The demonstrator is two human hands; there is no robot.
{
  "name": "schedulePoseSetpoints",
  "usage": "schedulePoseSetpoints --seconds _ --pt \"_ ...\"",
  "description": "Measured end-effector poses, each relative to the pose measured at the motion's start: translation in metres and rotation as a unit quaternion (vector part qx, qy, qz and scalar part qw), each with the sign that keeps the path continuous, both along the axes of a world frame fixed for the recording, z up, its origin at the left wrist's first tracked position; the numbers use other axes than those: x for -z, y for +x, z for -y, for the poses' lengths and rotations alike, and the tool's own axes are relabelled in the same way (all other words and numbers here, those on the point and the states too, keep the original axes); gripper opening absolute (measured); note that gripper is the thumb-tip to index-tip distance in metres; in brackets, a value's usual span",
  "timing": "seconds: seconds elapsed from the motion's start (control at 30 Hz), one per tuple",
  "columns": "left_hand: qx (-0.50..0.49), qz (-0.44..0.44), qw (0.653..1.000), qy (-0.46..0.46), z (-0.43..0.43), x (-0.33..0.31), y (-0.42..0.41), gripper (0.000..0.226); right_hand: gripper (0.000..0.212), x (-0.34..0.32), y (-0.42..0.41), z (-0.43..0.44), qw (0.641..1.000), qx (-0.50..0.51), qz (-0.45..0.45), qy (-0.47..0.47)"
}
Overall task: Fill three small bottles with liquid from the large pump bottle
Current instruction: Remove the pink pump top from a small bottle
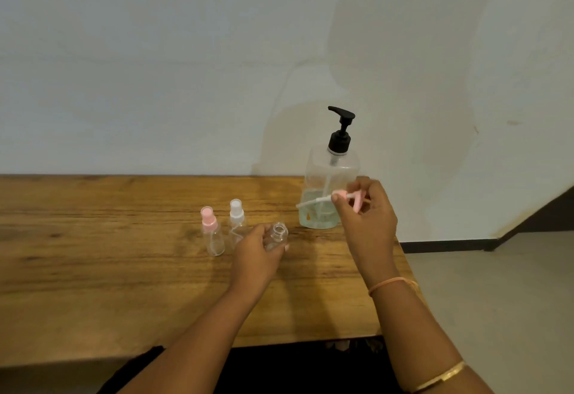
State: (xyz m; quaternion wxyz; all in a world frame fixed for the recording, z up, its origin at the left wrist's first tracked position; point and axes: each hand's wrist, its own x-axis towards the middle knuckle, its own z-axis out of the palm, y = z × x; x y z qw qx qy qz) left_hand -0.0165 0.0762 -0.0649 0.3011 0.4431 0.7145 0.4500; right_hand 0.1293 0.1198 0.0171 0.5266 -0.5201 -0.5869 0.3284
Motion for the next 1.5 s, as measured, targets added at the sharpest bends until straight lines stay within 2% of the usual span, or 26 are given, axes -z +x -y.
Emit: schedulePoseSetpoints --seconds 0.13,0.27,0.33,0.43,0.6,0.77,0.83,0.97,1.03,1.13,1.23,1.37,1.5 --pt "-0.011 0.005 1.000 0.011 0.007 -0.002 0.002 0.029 0.017 0.027 -0.002 0.004 0.987 0.010 0.124 -0.100" --pt "-0.019 -0.015 1.000 0.017 0.011 -0.001 0.001 0.028 0.019 0.054 -0.021 0.011 0.968 0.028 0.220 -0.122" --pt "-0.025 -0.013 0.999 0.017 0.012 0.001 0.000 0.031 0.021 0.061 -0.027 0.011 0.960 0.043 0.235 -0.143" --pt "-0.026 -0.021 0.999 0.015 0.012 0.002 -0.002 0.032 0.023 0.070 -0.031 0.009 0.952 0.043 0.221 -0.207" --pt "-0.031 -0.014 0.999 0.019 0.012 -0.001 -0.003 0.031 0.041 0.078 -0.042 0.005 0.939 -0.009 0.179 -0.295" --pt "-0.031 -0.003 0.999 0.022 0.011 -0.001 -0.002 0.034 0.011 0.058 -0.036 0.000 0.934 -0.031 0.084 -0.345" --pt "-0.032 -0.006 0.999 0.022 0.011 -0.002 -0.002 0.034 0.016 0.047 -0.027 -0.002 0.928 -0.034 0.043 -0.368" --pt "-0.030 -0.006 0.999 0.023 0.011 -0.001 -0.002 0.036 0.011 0.034 -0.008 -0.008 0.915 -0.034 -0.040 -0.400" --pt "-0.034 -0.014 0.999 0.022 0.010 -0.001 -0.002 0.036 0.017 0.034 -0.002 -0.015 0.930 -0.004 -0.029 -0.366" --pt "-0.034 -0.023 0.999 0.024 0.009 0.001 -0.002 0.037 0.063 0.038 0.004 -0.029 0.967 0.018 0.063 -0.245" --pt "-0.029 -0.029 0.999 0.026 0.008 0.000 -0.002 0.035 0.088 0.038 0.005 -0.042 0.982 -0.042 0.059 -0.173" --pt "-0.025 -0.033 0.999 0.027 0.008 0.000 -0.002 0.033 0.090 0.042 0.006 -0.057 0.981 -0.134 0.019 -0.141" --pt "-0.020 -0.034 0.999 0.022 0.006 0.001 -0.003 0.035 0.091 0.042 0.009 -0.072 0.976 -0.168 -0.007 -0.139"
